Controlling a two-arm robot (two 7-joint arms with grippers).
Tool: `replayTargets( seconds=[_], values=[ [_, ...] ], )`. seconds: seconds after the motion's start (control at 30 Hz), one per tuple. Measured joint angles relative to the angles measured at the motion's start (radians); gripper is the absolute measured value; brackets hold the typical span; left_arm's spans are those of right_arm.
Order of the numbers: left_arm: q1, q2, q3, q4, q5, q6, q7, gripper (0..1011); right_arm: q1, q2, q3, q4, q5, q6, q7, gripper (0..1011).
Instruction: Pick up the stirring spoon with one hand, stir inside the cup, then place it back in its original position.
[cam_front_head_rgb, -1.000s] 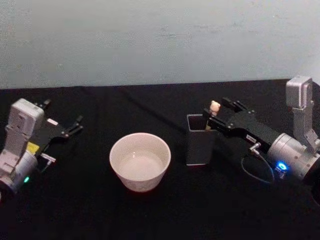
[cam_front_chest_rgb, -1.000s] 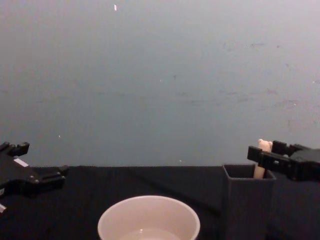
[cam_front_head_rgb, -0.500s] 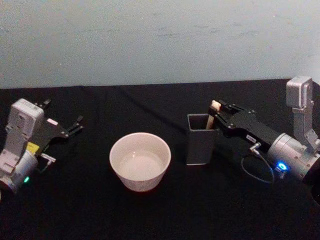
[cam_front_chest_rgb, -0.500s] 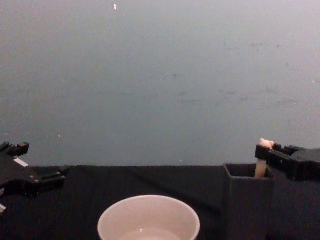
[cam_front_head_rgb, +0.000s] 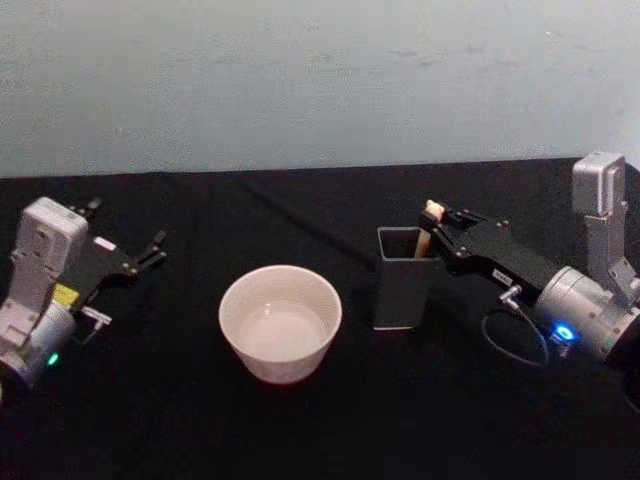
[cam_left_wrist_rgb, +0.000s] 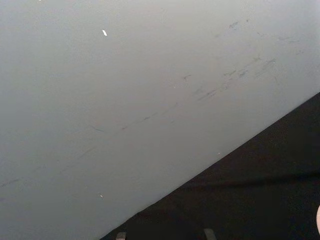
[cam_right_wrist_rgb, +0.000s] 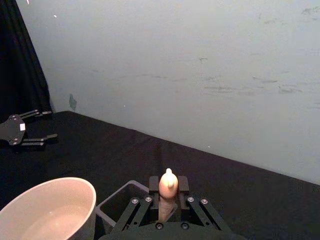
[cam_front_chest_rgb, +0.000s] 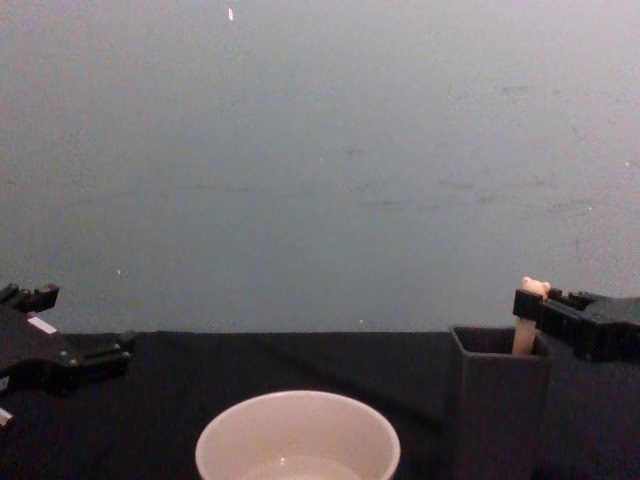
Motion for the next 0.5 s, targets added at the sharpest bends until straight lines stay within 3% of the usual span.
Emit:
replayTargets(
  seconds=[0.5],
  values=[
    [0.000, 0.000, 0.000, 0.000, 0.000, 0.000, 0.000, 1001, -0.001, -0.002, 0.002, -0.004, -0.010, -0.003, -0.001, 212]
  ],
)
